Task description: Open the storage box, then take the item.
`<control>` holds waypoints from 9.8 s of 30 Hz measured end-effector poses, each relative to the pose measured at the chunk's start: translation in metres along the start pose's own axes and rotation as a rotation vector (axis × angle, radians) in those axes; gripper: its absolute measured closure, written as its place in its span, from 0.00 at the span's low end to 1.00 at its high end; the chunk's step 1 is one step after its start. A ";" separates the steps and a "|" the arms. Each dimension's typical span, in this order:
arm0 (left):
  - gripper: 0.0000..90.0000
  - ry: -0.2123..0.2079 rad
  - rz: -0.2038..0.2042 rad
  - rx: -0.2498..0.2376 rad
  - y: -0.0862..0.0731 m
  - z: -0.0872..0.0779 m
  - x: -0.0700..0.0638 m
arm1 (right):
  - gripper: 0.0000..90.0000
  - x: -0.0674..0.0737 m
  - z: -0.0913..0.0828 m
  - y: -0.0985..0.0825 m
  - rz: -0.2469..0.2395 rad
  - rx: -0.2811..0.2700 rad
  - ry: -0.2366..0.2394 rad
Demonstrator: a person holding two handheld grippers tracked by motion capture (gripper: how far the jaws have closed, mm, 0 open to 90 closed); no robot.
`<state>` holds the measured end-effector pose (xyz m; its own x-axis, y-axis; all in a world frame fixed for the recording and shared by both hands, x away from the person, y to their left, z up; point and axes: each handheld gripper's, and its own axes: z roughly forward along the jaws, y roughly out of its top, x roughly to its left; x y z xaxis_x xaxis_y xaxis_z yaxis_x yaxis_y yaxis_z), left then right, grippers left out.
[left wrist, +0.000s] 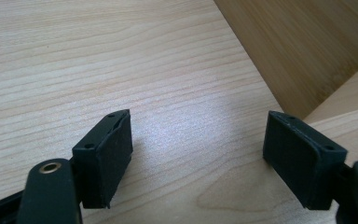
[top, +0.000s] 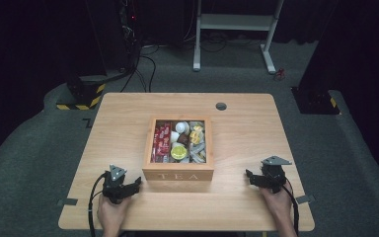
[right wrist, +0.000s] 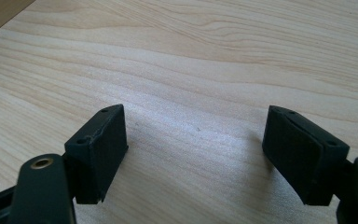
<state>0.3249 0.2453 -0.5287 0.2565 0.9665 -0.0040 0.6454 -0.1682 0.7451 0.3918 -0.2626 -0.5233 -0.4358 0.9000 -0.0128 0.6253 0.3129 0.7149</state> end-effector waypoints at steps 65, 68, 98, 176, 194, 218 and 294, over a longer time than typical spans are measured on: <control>0.59 -0.276 0.102 -0.082 0.004 -0.041 -0.034 | 0.27 -0.001 -0.001 0.000 0.009 -0.004 -0.011; 0.61 -0.291 0.111 -0.081 0.005 -0.040 -0.038 | 0.27 -0.001 -0.001 0.000 0.009 -0.004 -0.011; 1.00 -0.319 0.146 -0.093 0.042 -0.022 -0.060 | 0.27 -0.001 -0.001 0.000 0.011 -0.004 -0.011; 1.00 -0.336 0.097 -0.122 0.079 -0.032 -0.057 | 0.30 -0.001 -0.001 0.000 0.019 -0.008 -0.017; 1.00 -0.338 0.090 -0.156 0.104 -0.041 -0.053 | 0.30 -0.001 -0.001 -0.001 0.017 -0.008 -0.018; 1.00 -0.386 0.039 -0.147 0.128 -0.040 -0.048 | 0.23 0.001 0.000 0.000 0.008 -0.001 -0.008; 1.00 -0.430 0.064 -0.219 0.187 -0.041 -0.032 | 0.33 0.166 0.017 0.121 -0.219 -0.155 0.440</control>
<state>0.4074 0.1913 -0.3619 0.5950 0.7798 -0.1943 0.4636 -0.1356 0.8756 0.4067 -0.0704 -0.4508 -0.7977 0.5952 0.0975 0.3999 0.4010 0.8242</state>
